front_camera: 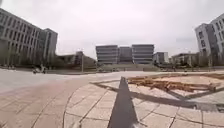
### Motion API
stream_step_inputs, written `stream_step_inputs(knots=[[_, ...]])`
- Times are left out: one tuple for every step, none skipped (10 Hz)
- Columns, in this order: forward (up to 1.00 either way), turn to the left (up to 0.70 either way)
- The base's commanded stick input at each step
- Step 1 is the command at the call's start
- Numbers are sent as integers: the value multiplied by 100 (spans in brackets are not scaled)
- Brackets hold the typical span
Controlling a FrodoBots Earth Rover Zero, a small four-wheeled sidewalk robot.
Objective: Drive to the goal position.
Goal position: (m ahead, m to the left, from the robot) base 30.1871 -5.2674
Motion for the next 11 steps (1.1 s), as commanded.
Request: stream_step_inputs(knots=[[70,0],[70,0],[70,0],[70,0],[70,0],[70,0],[70,9],[70,33],[70,35],[70,35],[70,35]])
